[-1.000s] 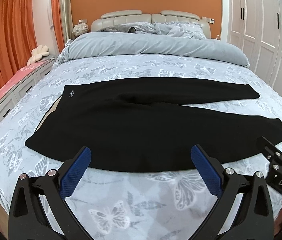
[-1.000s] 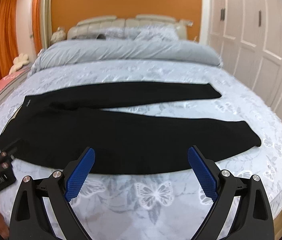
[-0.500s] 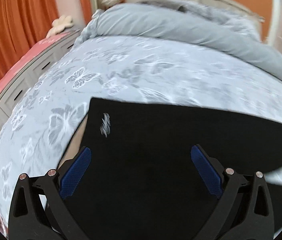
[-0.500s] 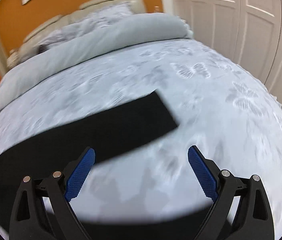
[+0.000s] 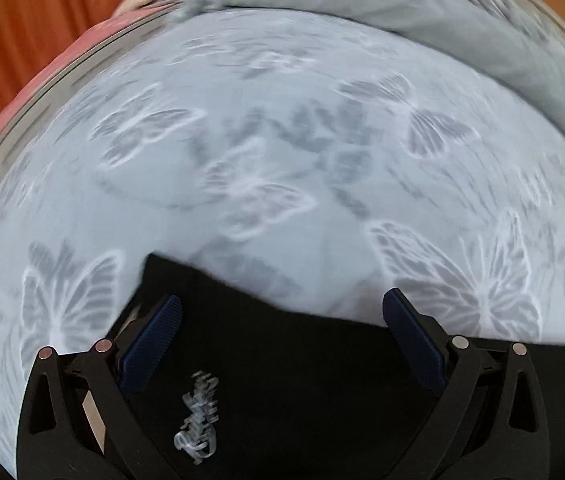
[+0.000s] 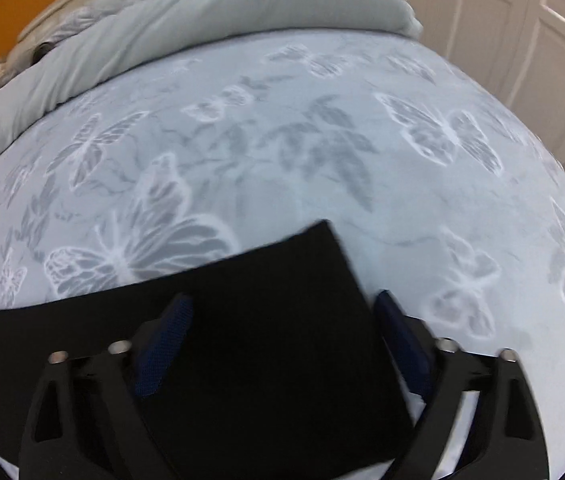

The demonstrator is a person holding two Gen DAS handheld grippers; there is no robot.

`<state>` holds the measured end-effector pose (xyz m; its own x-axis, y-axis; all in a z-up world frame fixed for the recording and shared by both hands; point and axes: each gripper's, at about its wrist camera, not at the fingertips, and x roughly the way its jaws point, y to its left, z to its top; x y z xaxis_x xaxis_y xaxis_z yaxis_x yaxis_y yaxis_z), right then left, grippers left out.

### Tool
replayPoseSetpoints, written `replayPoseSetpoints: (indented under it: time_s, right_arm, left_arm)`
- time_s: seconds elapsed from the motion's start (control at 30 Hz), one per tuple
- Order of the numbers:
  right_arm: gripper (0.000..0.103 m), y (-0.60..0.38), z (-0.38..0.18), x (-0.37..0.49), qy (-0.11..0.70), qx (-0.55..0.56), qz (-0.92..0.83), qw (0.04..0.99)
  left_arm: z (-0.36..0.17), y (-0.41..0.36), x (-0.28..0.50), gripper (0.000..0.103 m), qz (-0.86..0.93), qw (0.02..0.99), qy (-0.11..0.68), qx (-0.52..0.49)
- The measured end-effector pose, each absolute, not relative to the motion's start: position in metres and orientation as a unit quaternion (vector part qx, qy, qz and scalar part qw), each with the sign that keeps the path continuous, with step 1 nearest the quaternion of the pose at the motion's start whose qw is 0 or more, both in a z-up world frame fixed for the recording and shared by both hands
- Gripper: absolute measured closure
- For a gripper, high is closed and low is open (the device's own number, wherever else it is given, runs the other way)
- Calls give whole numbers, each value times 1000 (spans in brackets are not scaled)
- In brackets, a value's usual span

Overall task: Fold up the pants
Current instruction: 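Grasp the waistband with the left gripper while the right gripper grasps a leg hem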

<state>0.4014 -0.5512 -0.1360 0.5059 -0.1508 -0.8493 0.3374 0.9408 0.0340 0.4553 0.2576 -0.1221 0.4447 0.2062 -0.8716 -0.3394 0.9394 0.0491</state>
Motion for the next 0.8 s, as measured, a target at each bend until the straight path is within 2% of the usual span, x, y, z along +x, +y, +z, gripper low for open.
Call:
replayPoseSetpoints:
  time_s: [0.03, 0.07, 0.1, 0.17, 0.23, 0.37, 0.47, 0.57, 0.63, 0.67, 0.7, 0.77, 0.8]
  right_arm:
    - [63, -547, -134, 401, 469, 94, -133, 868]
    - [84, -545, -131, 399, 464, 98, -125, 871]
    - [92, -545, -125, 396, 458, 117, -107, 875]
    - [92, -536, -106, 381, 430, 111, -102, 890]
    - [92, -525, -79, 362, 402, 102, -86, 906]
    - [93, -517, -23, 310, 355, 96, -60, 928]
    - [93, -512, 7, 270, 341, 86, -49, 935]
    - [93, -504, 20, 245, 343, 76, -47, 935]
    - [93, -500, 23, 235, 346, 77, -46, 934]
    - [92, -497, 23, 232, 349, 74, -47, 933]
    - [92, -494, 23, 229, 351, 71, -47, 932]
    - [92, -488, 21, 231, 358, 62, -50, 930]
    - [92, -486, 19, 232, 359, 59, -51, 930]
  left_arm:
    - [-122, 254, 457, 28, 165, 847, 502, -50]
    - [-119, 252, 456, 52, 172, 848, 499, -41]
    - [-113, 255, 453, 89, 189, 846, 497, -37]
    - [-99, 267, 442, 103, 182, 850, 488, -77]
    - [-73, 283, 419, 103, 167, 865, 456, -127]
    - [-19, 300, 364, 103, 135, 890, 411, -144]
    - [2, 312, 341, 103, 124, 892, 405, -159]
    - [-4, 321, 334, 102, 118, 876, 432, -179]
    - [-19, 323, 339, 93, 111, 862, 451, -203]
    - [-26, 323, 343, 76, 112, 858, 457, -208]
    - [-35, 322, 350, 53, 124, 854, 462, -206]
    - [-44, 320, 355, 35, 144, 859, 453, -191]
    - [-48, 318, 361, 34, 149, 861, 451, -183]
